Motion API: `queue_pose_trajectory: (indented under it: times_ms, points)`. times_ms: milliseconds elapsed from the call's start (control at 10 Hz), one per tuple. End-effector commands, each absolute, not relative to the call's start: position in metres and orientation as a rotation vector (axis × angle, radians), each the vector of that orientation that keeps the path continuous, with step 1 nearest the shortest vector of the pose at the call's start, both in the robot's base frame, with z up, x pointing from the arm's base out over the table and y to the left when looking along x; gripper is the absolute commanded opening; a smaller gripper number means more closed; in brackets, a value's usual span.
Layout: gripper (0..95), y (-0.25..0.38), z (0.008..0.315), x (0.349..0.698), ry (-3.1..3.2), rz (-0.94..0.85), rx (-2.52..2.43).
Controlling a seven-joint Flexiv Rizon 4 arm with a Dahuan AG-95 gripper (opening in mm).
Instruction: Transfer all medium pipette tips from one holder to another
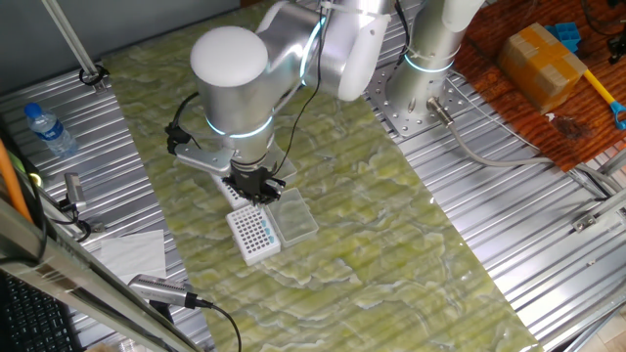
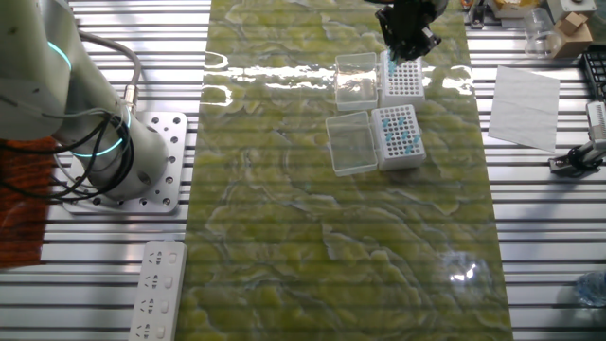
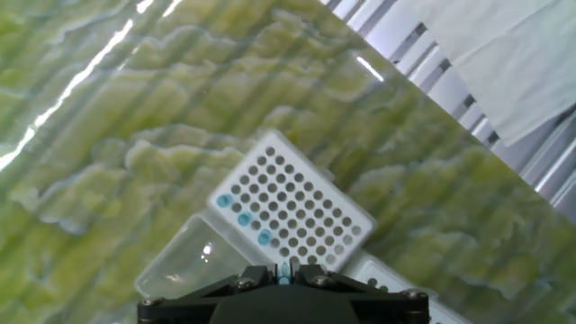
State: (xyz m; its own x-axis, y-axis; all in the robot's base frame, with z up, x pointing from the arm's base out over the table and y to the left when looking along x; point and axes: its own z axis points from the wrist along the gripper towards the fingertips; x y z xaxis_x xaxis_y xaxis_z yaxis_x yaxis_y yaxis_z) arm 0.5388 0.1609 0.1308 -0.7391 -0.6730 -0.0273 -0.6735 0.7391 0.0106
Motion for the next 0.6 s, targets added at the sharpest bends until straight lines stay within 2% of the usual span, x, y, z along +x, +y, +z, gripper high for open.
queue_pose_trajectory:
  times_ms: [100, 600]
  points:
    - [0.0, 0.1623, 0.1272, 0.539, 2.903, 0.026, -1.129]
    - [0.0, 0.1618, 0.1203, 0.5365, 2.889, 0.021, -1.136]
